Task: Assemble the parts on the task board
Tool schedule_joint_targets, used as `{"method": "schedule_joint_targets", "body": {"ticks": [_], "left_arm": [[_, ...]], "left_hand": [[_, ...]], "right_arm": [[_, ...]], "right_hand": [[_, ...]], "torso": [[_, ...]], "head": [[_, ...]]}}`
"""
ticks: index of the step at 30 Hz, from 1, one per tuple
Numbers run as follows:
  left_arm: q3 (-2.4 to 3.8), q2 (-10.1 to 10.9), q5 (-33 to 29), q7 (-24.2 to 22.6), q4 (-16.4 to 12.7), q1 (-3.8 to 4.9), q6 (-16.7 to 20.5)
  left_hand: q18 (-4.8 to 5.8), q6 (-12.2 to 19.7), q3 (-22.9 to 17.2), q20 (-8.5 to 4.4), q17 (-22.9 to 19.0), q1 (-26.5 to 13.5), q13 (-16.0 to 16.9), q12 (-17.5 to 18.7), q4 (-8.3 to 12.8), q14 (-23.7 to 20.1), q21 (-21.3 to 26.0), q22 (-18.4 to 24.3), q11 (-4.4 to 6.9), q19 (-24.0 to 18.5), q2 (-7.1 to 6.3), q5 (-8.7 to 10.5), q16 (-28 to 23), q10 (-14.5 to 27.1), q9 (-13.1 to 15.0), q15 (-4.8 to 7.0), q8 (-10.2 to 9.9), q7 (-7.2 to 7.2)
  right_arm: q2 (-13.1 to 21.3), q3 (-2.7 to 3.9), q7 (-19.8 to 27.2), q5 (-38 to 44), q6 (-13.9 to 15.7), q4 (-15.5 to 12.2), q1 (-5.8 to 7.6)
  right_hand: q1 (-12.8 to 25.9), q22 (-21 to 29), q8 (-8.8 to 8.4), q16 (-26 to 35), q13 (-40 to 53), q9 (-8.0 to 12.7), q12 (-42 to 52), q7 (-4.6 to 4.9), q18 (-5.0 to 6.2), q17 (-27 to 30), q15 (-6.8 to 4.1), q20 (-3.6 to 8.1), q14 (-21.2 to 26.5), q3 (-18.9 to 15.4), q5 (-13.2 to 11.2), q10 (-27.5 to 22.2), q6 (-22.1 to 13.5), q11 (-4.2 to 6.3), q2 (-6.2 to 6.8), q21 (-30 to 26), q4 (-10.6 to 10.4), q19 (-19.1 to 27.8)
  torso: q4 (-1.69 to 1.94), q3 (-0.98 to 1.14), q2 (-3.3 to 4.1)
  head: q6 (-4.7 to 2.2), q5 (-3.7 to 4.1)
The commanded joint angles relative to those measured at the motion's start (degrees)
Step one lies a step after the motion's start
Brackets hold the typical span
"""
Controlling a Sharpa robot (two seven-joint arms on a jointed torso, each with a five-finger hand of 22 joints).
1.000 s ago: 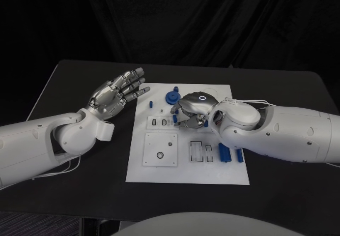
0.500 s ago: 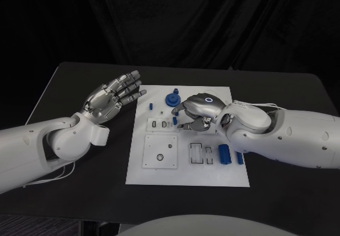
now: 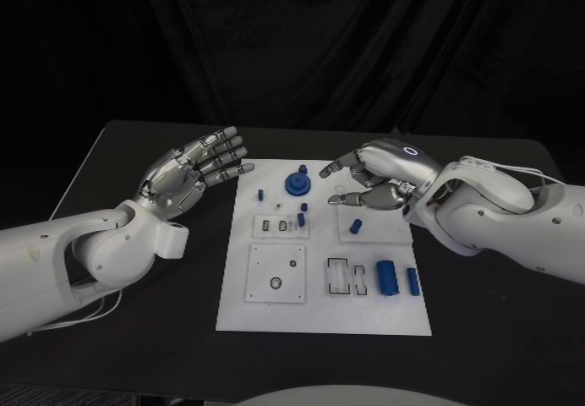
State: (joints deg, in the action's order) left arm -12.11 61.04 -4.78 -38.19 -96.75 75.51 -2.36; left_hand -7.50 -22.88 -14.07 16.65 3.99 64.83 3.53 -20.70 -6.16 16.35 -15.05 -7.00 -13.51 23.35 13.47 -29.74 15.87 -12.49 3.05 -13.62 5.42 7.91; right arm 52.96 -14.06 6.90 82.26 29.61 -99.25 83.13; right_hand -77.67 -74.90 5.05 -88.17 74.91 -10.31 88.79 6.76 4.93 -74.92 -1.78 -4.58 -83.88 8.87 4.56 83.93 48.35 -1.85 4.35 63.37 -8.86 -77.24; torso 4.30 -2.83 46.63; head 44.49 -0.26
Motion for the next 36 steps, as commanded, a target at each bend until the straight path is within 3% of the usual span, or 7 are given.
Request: {"method": "schedule_joint_targets", "body": {"ticks": [1,9,15,22,24,26,36], "left_arm": [[0.06,-0.6,1.2,0.8,0.2,1.54,5.6],[0.05,-2.0,2.4,8.3,0.3,4.09,10.4],[0.05,-4.6,8.2,20.6,2.9,5.87,8.8],[0.05,-7.6,16.0,27.9,5.6,7.98,7.4],[0.05,-8.6,20.5,31.6,6.4,8.54,6.9],[0.05,-9.4,25.0,35.4,7.1,8.93,6.0],[0.05,-13.2,37.4,47.8,9.7,9.57,2.4]], "left_hand": [[0.93,-0.8,-0.7,-0.06,1.3,-0.8,0.9,-4.7,-0.1,5.3,-2.3,-1.1,-1.19,3.3,-0.39,0.19,5.7,-3.0,0.1,-0.63,0.4,0.17],[1.16,-5.3,-2.8,-1.4,6.4,-0.7,5.5,-17.2,0.3,14.2,-12.4,-6.3,-2.73,12.8,-1.88,-0.14,21.0,-11.5,0.6,0.42,1.4,2.43],[-0.08,-15.9,-8.4,-4.24,15.0,-1.0,14.7,-33.1,-0.1,16.3,-29.9,-17.5,2.29,13.2,-4.26,-0.32,40.5,-19.8,1.2,4.52,3.8,5.69],[-2.84,-20.1,-9.5,-5.18,21.0,-2.0,22.9,-45.5,-1.6,26.8,-44.7,-26.2,5.82,17.5,-5.63,-0.27,54.2,-29.2,1.5,8.5,6.1,3.77],[-3.03,-20.7,-9.7,-5.72,23.2,-2.1,32.0,-50.9,-1.9,29.3,-48.5,-28.4,6.4,19.3,-5.91,-0.03,57.8,-35.4,1.3,9.2,6.4,3.31],[-3.09,-22.4,-9.9,-6.82,41.4,-1.0,48.1,-57.5,0.7,43.7,-51.8,-30.3,7.37,22.1,-8.59,0.55,64.7,-48.1,1.4,10.44,7.0,2.49],[1.69,-25.2,-10.4,-7.94,85.0,-3.0,86.3,-69.3,0.0,72.9,-65.7,-56.2,8.29,44.2,-10.4,6.86,74.1,-77.4,1.2,11.33,7.2,1.54]], "right_arm": [[1.1,-0.07,6.3,-9.5,1.2,1.0,0.33],[2.7,-0.15,6.8,-15.1,-0.5,3.6,0.24],[2.9,-0.17,6.5,-21.6,-1.4,5.8,-0.67],[2.4,-0.17,6.3,-23.5,-1.9,7.8,-1.81],[2.0,-0.17,6.2,-23.8,-2.0,8.5,-2.24],[1.6,-0.17,6.2,-23.9,-2.0,9.3,-2.63],[1.3,-0.17,8.4,-25.5,1.0,11.2,-3.74]], "right_hand": [[-0.3,-8.3,0.43,-0.3,14.0,0.0,0.4,0.1,0.22,-12.7,0.02,-0.03,-5.1,-0.2,-0.4,4.6,1.2,0.17,-0.29,1.0,-1.0,-0.9],[0.9,-7.9,0.69,0.3,13.0,0.1,-0.4,0.61,0.47,-11.7,0.49,-0.32,-4.6,-1.5,-1.7,3.4,3.2,-0.46,-0.12,-0.7,-4.4,-0.2],[1.1,-8.0,1.54,0.0,13.3,-0.1,-0.2,0.76,0.4,-12.2,1.09,-0.79,-4.8,-1.3,-1.1,3.8,5.2,-1.22,-2.0,-0.4,-6.3,-0.4],[0.1,-8.4,1.66,-0.7,13.6,0.1,0.1,1.02,0.13,-13.2,1.38,-1.11,-5.3,-1.0,0.5,4.2,5.8,-1.56,-2.65,1.2,-6.6,-1.4],[-0.1,-8.5,1.68,-0.8,13.8,0.1,0.2,1.02,0.06,-13.5,1.39,-1.14,-5.4,-1.0,0.8,4.4,6.0,-1.57,-2.7,1.7,-6.6,-1.6],[-0.3,-8.6,1.72,-0.9,13.8,0.1,0.3,1.02,0.03,-13.5,1.39,-1.16,-5.5,-0.9,1.2,4.5,6.1,-1.56,-2.8,1.9,-6.7,-1.8],[1.5,-8.3,1.31,-0.3,13.0,0.6,-0.3,1.11,0.22,-12.5,1.47,-1.27,-5.1,-0.7,5.7,3.6,6.3,-1.64,-5.23,1.2,-7.8,-1.5]], "torso": [[-0.25,0.31,-0.39],[-0.62,0.79,-1.76],[-0.96,1.58,-3.41],[-1.09,2.35,-4.81],[-1.13,2.63,-5.4],[-1.2,2.79,-5.85],[-2.08,3.57,-8.18]], "head": [[-0.73,-0.71],[-1.4,-2.06],[-1.33,-2.1],[-1.29,-1.8],[-0.98,-1.6],[-0.77,-1.56],[1.42,-2.96]]}}
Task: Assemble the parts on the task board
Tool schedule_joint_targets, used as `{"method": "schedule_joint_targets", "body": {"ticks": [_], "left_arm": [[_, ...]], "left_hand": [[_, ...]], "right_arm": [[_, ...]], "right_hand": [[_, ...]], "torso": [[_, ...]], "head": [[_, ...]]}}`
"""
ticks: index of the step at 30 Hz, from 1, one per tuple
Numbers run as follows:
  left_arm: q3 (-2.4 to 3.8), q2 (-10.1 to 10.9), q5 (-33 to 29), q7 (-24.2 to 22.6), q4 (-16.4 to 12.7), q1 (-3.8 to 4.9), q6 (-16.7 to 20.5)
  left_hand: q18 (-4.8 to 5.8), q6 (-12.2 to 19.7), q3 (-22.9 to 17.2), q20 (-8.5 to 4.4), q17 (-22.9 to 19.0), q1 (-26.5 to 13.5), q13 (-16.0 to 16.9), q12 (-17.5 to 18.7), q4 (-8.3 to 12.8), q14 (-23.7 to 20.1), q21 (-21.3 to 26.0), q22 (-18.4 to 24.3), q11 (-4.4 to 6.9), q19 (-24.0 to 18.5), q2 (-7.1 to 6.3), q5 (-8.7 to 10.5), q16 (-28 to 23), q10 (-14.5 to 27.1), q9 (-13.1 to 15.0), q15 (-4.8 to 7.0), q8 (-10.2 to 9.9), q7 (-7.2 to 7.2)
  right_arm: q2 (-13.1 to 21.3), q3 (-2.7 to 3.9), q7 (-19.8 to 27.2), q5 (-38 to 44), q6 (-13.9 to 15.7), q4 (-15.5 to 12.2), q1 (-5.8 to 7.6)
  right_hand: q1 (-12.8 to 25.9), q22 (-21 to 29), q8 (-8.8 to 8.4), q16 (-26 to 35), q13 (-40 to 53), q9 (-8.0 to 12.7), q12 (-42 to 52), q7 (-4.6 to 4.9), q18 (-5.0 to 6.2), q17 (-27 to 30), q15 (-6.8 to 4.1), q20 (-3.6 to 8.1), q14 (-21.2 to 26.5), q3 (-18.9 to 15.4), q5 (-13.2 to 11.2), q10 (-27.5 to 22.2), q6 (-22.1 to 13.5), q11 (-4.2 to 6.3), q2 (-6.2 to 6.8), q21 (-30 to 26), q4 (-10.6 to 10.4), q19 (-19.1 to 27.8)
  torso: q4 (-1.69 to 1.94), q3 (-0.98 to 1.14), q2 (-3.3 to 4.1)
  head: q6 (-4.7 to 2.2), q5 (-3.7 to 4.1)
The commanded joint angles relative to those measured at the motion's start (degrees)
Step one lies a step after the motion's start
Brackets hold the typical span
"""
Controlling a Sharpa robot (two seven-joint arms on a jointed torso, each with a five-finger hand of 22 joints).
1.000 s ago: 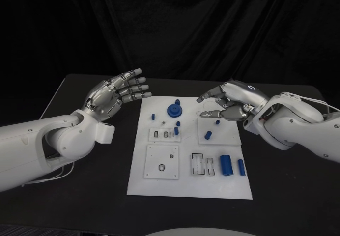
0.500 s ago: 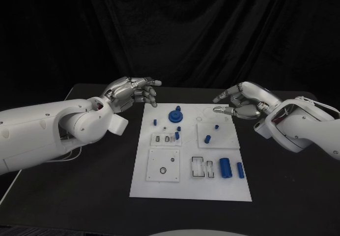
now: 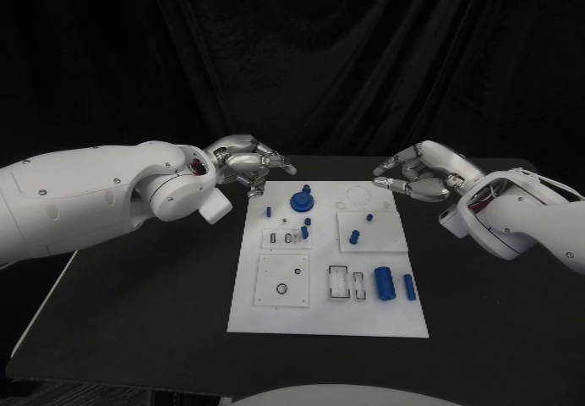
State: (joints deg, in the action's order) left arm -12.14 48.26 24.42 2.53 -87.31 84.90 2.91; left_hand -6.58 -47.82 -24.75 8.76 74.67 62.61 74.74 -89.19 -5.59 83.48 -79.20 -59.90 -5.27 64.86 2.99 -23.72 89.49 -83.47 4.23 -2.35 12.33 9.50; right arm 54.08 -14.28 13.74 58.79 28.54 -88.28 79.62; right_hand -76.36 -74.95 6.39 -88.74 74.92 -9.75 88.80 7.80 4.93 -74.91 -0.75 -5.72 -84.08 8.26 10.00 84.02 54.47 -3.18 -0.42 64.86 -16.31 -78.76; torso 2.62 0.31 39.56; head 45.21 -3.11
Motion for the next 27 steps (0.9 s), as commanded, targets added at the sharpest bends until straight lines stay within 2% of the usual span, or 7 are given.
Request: {"method": "schedule_joint_targets", "body": {"ticks": [1,7,12,15,21,23,27], "left_arm": [[0.07,-1.0,10.4,8.7,0.3,0.2,-2.6],[0.08,-3.6,20.0,16.7,1.0,0.2,-1.0],[0.08,-5.8,23.7,22.8,1.6,0.15,-2.8],[0.08,-6.7,24.4,25.4,1.5,0.13,-4.6],[0.08,-9.4,25.1,28.9,2.9,0.03,-7.6],[0.08,-10.7,25.7,30.5,4.0,-0.13,-9.0],[0.08,-12.4,27.3,31.9,5.5,-0.34,-11.2]], "left_hand": [[1.63,-1.2,1.0,-0.28,15.3,-1.0,15.3,-0.8,-1.7,6.5,-3.7,-8.0,0.49,6.7,0.49,2.71,0.5,-6.5,0.3,0.29,0.9,-0.42],[2.63,-5.3,5.1,-1.73,15.3,-4.0,15.3,-0.8,-7.5,6.5,-5.7,-12.9,2.04,11.5,1.5,6.58,0.5,-6.5,4.1,1.9,4.8,-2.32],[3.16,-5.6,7.6,-3.26,15.3,-3.2,15.3,-0.8,-7.7,6.5,-6.3,-15.3,3.63,14.0,1.09,7.72,0.5,-6.5,11.5,3.5,11.1,-4.02],[3.31,0.9,10.7,-4.78,15.3,-3.7,15.3,-0.8,-7.1,6.5,-6.2,-15.9,5.3,14.8,1.16,8.54,0.5,-6.5,27.6,5.05,23.8,-5.76],[4.22,1.7,11.9,-5.82,15.3,-4.2,15.3,-0.8,-7.4,6.5,-7.4,-20.0,6.37,18.0,0.93,10.99,0.5,-6.5,37.1,6.07,29.6,-6.68],[4.53,3.2,12.0,-6.6,15.3,-4.3,15.3,-0.8,-7.4,6.5,-7.9,-21.4,7.04,19.1,1.29,11.29,0.5,-6.5,43.8,6.75,32.6,-7.41],[4.7,3.2,11.8,-6.81,15.3,-4.0,15.3,-0.8,-7.0,6.5,-8.1,-22.2,7.28,19.7,1.46,11.33,0.5,-6.5,45.4,6.99,32.9,-7.66]], "right_arm": [[0.2,0.05,2.0,-3.0,2.3,0.5,-0.4],[0.5,0.06,4.2,-6.8,7.0,1.1,-1.52],[0.8,0.06,7.3,-13.3,9.9,2.0,-2.27],[1.2,0.06,8.2,-15.8,10.4,2.3,-2.42],[1.9,0.07,9.3,-17.9,10.5,2.3,-2.54],[2.0,0.07,9.5,-18.3,10.4,2.2,-2.55],[2.0,0.07,9.5,-18.5,9.8,2.1,-2.57]], "right_hand": [[1.5,-7.8,-0.15,1.1,11.7,0.2,-1.3,0.08,0.54,-11.2,0.48,-0.19,-4.3,-0.2,0.4,1.9,0.1,-0.36,-1.04,-2.0,-0.4,0.8],[7.0,-4.5,-0.14,8.0,6.3,0.5,-5.5,0.1,2.83,-1.6,0.82,-0.53,1.0,-1.6,2.6,-4.4,0.7,-0.47,-3.12,-15.5,-0.4,8.4],[11.8,1.1,-0.48,24.0,-8.7,0.8,-18.6,0.56,5.35,17.4,1.69,-1.51,14.1,-4.3,9.3,-22.7,0.4,-1.25,-5.44,-35.3,-0.5,19.5],[11.5,2.5,-0.52,29.5,-14.0,0.9,-23.0,0.77,5.42,23.5,2.03,-1.9,17.8,-5.3,10.2,-28.2,0.4,-1.45,-6.17,-37.9,-0.5,20.3],[12.1,3.2,-0.26,29.3,-14.8,0.8,-23.0,0.7,5.48,23.6,2.01,-1.97,17.2,-6.1,10.5,-28.0,0.8,-1.41,-7.05,-39.1,-0.6,19.8],[12.1,3.2,-0.26,29.3,-14.9,0.8,-23.0,0.69,5.48,23.6,2.01,-1.97,17.2,-6.2,10.5,-28.0,0.8,-1.41,-7.09,-39.2,-0.6,19.8],[12.2,3.2,-0.22,29.0,-14.7,0.8,-22.7,0.66,5.49,23.3,1.99,-1.96,16.9,-6.3,10.6,-27.7,0.9,-1.38,-7.19,-39.2,-0.6,19.7]], "torso": [[-0.71,0.72,-1.82],[-1.62,1.44,-3.26],[-2.06,2.01,-3.57],[-2.18,2.2,-3.52],[-2.22,2.31,-3.34],[-2.09,2.29,-3.28],[-2.19,2.54,-3.12]], "head": [[1.65,-0.2],[3.38,-1.29],[4.47,-2.46],[4.57,-2.79],[4.79,-2.94],[4.79,-2.6],[4.79,-2.47]]}}
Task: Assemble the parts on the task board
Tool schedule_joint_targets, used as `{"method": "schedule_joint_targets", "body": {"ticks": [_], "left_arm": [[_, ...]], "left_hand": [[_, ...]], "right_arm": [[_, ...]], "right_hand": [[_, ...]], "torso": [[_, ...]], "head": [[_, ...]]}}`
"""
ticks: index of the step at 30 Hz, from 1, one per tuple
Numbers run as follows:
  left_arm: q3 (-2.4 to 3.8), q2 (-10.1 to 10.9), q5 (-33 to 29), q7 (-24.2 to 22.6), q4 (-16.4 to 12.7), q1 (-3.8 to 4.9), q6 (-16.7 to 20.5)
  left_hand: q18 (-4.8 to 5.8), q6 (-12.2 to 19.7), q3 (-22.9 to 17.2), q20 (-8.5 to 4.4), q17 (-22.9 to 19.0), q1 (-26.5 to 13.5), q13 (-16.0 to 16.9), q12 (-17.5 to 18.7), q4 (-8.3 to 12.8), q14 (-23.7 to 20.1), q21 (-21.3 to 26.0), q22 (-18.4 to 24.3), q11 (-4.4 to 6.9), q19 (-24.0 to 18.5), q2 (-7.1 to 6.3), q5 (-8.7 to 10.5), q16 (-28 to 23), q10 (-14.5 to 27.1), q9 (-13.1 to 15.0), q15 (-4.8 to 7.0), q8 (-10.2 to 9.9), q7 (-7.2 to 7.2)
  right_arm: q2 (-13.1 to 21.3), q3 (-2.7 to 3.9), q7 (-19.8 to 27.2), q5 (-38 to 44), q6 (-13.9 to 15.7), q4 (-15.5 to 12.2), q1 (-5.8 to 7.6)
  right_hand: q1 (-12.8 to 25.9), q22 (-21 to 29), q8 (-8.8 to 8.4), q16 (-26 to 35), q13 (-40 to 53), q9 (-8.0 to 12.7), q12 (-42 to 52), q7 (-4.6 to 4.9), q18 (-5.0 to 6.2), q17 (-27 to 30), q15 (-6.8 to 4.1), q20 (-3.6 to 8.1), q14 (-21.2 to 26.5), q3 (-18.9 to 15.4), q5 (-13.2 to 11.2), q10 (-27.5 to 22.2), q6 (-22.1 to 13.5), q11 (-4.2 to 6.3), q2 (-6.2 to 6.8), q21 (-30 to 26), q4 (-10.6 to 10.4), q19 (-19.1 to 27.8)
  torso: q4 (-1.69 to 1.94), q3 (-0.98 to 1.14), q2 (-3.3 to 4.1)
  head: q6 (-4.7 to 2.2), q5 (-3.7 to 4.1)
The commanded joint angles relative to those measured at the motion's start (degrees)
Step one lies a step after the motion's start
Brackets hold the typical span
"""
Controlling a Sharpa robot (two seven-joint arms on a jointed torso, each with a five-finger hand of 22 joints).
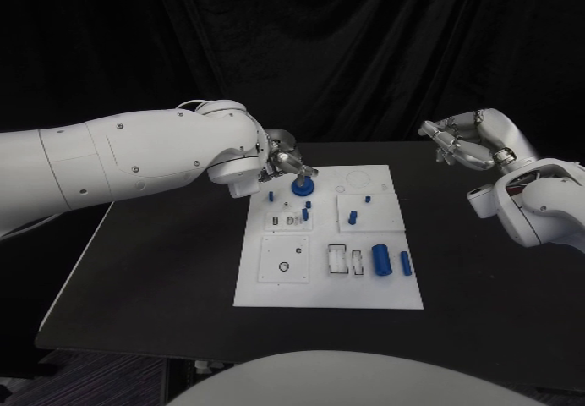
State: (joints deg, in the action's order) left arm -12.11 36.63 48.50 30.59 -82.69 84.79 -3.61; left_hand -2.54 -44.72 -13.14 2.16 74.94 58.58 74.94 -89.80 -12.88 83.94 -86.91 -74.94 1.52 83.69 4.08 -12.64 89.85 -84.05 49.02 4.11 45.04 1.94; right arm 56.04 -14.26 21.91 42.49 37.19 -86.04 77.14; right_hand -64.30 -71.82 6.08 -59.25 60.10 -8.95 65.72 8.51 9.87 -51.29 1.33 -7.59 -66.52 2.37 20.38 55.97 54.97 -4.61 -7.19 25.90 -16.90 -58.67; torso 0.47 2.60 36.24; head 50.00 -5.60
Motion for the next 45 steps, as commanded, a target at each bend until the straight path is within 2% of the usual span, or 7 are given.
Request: {"method": "schedule_joint_targets", "body": {"ticks": [1,4,14,21,24,30,45], "left_arm": [[0.05,-1.1,3.5,4.2,1.3,-0.3,-5.3],[0.05,-2.1,4.0,4.8,2.4,-0.65,-6.3],[0.05,-3.0,6.0,5.2,2.9,-3.32,-5.7],[0.05,-2.9,6.7,4.7,2.7,-4.9,-5.2],[0.05,-3.0,6.8,4.4,2.8,-5.54,-4.8],[0.05,-3.1,6.9,3.2,2.8,-6.38,-3.2],[0.05,-3.9,6.9,1.8,4.3,-7.04,-1.6]], "left_hand": [[0.72,0.1,0.1,-0.26,15.1,0.1,15.1,-0.2,0.4,6.1,-0.5,-7.4,0.55,1.0,0.45,0.21,0.2,-5.9,0.9,0.58,0.1,-0.14],[1.02,-0.5,0.0,-0.52,15.1,-0.2,15.1,-0.2,0.3,6.1,-0.9,-8.7,0.82,2.0,0.69,0.15,0.2,-5.9,1.7,0.86,-0.1,-0.38],[1.18,-2.1,0.1,-1.15,15.1,-1.3,15.1,-0.2,0.1,6.1,-1.1,-9.4,1.35,2.6,0.44,0.24,0.2,-5.9,3.3,1.47,-1.7,-0.85],[0.98,-4.6,0.1,-1.41,15.1,-2.2,15.1,-0.2,0.1,6.1,-0.7,-8.5,1.43,2.1,0.32,0.14,0.2,-5.9,2.6,1.61,-7.5,-0.82],[0.95,-6.2,-0.2,-1.42,15.1,-2.2,15.1,-0.2,0.3,6.1,-0.6,-8.4,1.46,2.1,0.56,-0.34,0.2,-5.9,2.1,1.67,-9.6,-0.89],[0.9,-7.7,-0.8,-1.21,15.1,-2.4,15.1,-0.2,0.8,6.1,-0.3,-8.2,1.12,2.0,0.46,-0.78,0.2,-5.9,0.3,1.46,-15.1,-0.38],[0.61,-8.8,-1.4,-0.51,15.1,-2.7,15.1,-0.2,1.3,6.1,0.3,-7.1,0.22,1.3,0.63,-0.86,0.2,-5.9,-2.4,0.66,-22.1,0.58]], "right_arm": [[0.0,0.06,1.3,-2.3,0.9,-0.2,-0.08],[0.0,0.06,1.2,-2.3,0.6,-0.2,-0.09],[0.0,0.05,2.0,-2.4,-0.4,0.3,-0.11],[-0.1,0.05,2.4,-2.4,-1.2,0.5,-0.14],[-0.3,0.05,2.7,-2.4,-1.4,0.7,-0.18],[-0.4,0.05,2.7,-2.4,-1.9,0.8,-0.33],[-0.9,0.05,2.1,-2.4,-2.9,1.2,-0.61]], "right_hand": [[0.2,0.2,0.13,-0.8,0.3,0.0,0.6,-0.1,0.58,-0.5,-0.14,-0.06,-1.1,-0.5,0.3,0.8,0.5,0.1,-0.53,-0.4,0.1,-0.6],[0.1,0.2,0.15,-1.4,0.4,0.0,1.0,-0.16,0.6,-1.0,-0.24,0.0,-1.7,-0.7,0.4,1.3,0.5,0.19,-0.64,-0.5,0.1,-0.9],[0.8,0.4,0.36,-1.7,-0.5,0.0,0.9,-0.32,0.58,-0.9,-0.39,0.17,-2.2,-1.9,1.3,1.2,0.9,0.33,-0.42,-1.0,0.0,-1.7],[0.3,0.5,0.39,-2.0,-1.3,0.0,0.6,-0.39,0.58,-1.0,-0.46,0.25,-2.5,-2.5,2.5,0.8,1.0,0.41,0.11,-1.4,0.2,-2.1],[-0.5,0.6,0.39,-2.1,-1.9,0.0,0.5,-0.45,0.57,-0.9,-0.52,0.32,-2.7,-2.6,3.8,0.5,1.0,0.48,0.3,-1.8,0.2,-2.4],[-0.8,0.6,0.39,-2.1,-2.1,0.0,0.4,-0.46,0.56,-0.8,-0.54,0.34,-2.6,-2.7,4.2,0.4,1.0,0.49,0.32,-1.9,0.2,-2.5],[-1.6,0.7,0.34,-2.2,-2.4,0.0,0.4,-0.48,0.56,-0.7,-0.57,0.38,-2.7,-2.5,4.8,0.3,0.9,0.54,0.24,-2.2,0.3,-2.7]], "torso": [[-0.09,0.34,0.28],[-0.06,0.51,0.41],[-0.22,0.39,0.73],[0.37,0.42,0.68],[0.29,0.46,0.83],[0.34,0.46,0.88],[0.33,0.32,0.85]], "head": [[0.0,-0.17],[0.0,-0.45],[0.0,-0.26],[0.0,0.45],[0.0,-0.23],[0.0,0.2],[0.0,0.46]]}}
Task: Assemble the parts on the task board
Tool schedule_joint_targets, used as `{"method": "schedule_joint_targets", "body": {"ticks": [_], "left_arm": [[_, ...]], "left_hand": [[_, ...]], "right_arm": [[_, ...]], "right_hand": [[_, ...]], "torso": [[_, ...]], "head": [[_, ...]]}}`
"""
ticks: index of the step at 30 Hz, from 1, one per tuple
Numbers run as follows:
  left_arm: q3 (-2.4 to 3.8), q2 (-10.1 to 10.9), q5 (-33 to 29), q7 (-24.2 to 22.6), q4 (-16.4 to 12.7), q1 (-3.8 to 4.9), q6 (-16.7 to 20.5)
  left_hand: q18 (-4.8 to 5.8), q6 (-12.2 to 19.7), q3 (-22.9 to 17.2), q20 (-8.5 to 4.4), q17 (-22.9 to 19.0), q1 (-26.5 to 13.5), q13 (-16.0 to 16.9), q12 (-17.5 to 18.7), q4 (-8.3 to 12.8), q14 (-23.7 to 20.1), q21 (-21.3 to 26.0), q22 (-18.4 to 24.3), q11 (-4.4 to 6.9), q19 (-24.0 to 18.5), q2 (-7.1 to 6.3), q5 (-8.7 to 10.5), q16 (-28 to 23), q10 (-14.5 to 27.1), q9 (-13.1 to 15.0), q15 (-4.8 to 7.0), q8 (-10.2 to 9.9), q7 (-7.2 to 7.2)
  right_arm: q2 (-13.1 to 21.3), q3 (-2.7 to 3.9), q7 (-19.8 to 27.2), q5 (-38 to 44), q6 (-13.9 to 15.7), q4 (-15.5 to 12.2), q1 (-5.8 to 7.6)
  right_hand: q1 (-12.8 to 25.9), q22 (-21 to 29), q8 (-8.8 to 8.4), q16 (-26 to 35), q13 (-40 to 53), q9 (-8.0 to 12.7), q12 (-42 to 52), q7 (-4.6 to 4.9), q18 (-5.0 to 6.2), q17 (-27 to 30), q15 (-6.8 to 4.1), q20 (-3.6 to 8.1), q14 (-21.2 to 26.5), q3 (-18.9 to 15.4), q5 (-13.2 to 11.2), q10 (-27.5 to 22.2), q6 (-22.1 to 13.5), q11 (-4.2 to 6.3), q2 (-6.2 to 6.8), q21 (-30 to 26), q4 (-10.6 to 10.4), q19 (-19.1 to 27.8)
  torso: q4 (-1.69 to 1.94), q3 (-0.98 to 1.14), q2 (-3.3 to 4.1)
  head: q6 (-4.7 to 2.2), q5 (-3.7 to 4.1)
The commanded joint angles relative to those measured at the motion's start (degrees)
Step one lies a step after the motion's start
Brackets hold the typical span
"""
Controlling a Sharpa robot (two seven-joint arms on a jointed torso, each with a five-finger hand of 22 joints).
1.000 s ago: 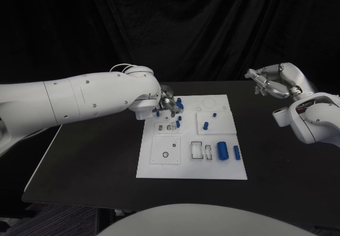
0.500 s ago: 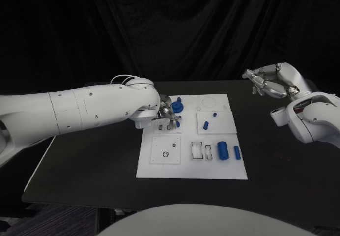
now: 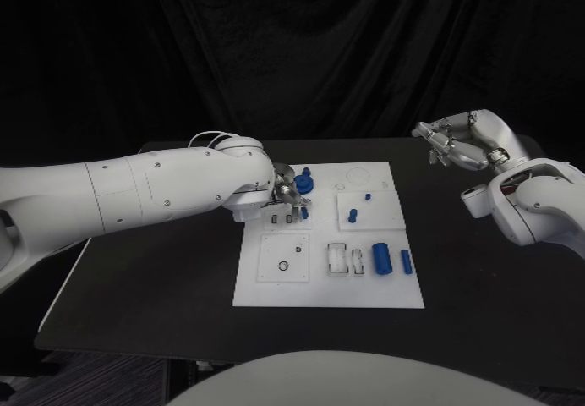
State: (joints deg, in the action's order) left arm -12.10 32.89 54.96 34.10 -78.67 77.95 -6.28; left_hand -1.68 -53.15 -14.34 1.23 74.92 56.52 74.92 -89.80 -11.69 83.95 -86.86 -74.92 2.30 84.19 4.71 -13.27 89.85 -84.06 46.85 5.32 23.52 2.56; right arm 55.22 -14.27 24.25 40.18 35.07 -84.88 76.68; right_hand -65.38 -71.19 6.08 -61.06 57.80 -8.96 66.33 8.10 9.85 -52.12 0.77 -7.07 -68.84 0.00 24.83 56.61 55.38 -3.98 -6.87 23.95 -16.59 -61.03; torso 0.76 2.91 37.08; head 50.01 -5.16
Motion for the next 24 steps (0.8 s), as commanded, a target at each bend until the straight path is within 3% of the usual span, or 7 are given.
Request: {"method": "schedule_joint_targets", "body": {"ticks": [1,9,15,24], "left_arm": [[0.04,-0.2,0.4,-1.8,0.3,-0.25,1.2],[0.04,-0.4,0.4,-2.3,1.1,-0.51,1.6],[0.04,-0.8,0.4,-2.4,1.7,-0.68,1.7],[0.04,-1.1,0.4,-2.0,2.4,-0.83,0.8]], "left_hand": [[-0.25,-0.4,-0.2,0.42,15.1,-0.6,15.1,-0.2,0.1,6.1,0.3,-7.1,-0.57,0.8,0.0,-0.23,0.2,-5.9,-0.2,-0.56,-0.6,-0.04],[-0.3,-0.7,-0.1,0.53,15.1,-0.9,15.1,-0.2,-0.1,6.1,0.4,-6.9,-0.69,0.6,0.06,0.05,0.2,-5.9,-0.5,-0.68,-1.5,0.09],[-0.45,-0.8,-0.1,0.57,15.1,-0.9,15.1,-0.2,0.0,6.1,0.7,-6.3,-0.72,0.2,0.04,0.19,0.2,-5.9,-0.6,-0.71,-1.7,0.11],[-0.55,-0.9,-0.1,0.61,15.1,-0.8,15.1,-0.2,0.1,6.1,0.9,-5.9,-0.74,0.0,-0.02,0.32,0.2,-5.9,-0.7,-0.74,-2.1,0.13]], "right_arm": [[0.0,0.05,-0.3,-0.1,-0.8,0.0,-0.16],[-0.1,0.05,-0.8,0.1,-1.2,0.2,-0.22],[-0.2,0.05,-1.1,0.3,-1.6,0.4,-0.44],[-0.3,0.05,-1.5,0.5,-2.2,0.6,-0.64]], "right_hand": [[-0.5,0.1,0.34,-0.3,-0.1,0.0,-0.2,-0.07,0.58,0.1,-0.01,-0.13,-0.3,-0.2,0.4,-0.3,0.5,-0.09,-0.08,-0.3,-0.1,-0.4],[-0.9,0.1,0.31,-0.4,-0.2,0.0,-0.2,-0.07,0.58,0.0,-0.03,-0.12,-0.4,-0.1,0.5,-0.4,0.4,-0.08,-0.15,-0.3,0.0,-0.4],[-1.4,0.1,0.28,-0.5,-0.3,0.1,-0.1,-0.08,0.58,0.0,-0.05,-0.09,-0.5,0.1,0.8,-0.3,0.4,-0.06,-0.2,-0.5,0.0,-0.6],[-1.6,0.1,0.27,-0.5,-0.4,0.1,-0.1,-0.08,0.58,0.0,-0.06,-0.08,-0.5,0.1,0.8,-0.3,0.4,-0.06,-0.19,-0.5,0.0,-0.6]], "torso": [[0.02,0.05,0.03],[0.15,0.06,0.2],[0.01,0.16,0.27],[0.06,0.12,0.29]], "head": [[-0.01,0.04],[-0.01,0.35],[-0.01,0.2],[-0.01,0.32]]}}
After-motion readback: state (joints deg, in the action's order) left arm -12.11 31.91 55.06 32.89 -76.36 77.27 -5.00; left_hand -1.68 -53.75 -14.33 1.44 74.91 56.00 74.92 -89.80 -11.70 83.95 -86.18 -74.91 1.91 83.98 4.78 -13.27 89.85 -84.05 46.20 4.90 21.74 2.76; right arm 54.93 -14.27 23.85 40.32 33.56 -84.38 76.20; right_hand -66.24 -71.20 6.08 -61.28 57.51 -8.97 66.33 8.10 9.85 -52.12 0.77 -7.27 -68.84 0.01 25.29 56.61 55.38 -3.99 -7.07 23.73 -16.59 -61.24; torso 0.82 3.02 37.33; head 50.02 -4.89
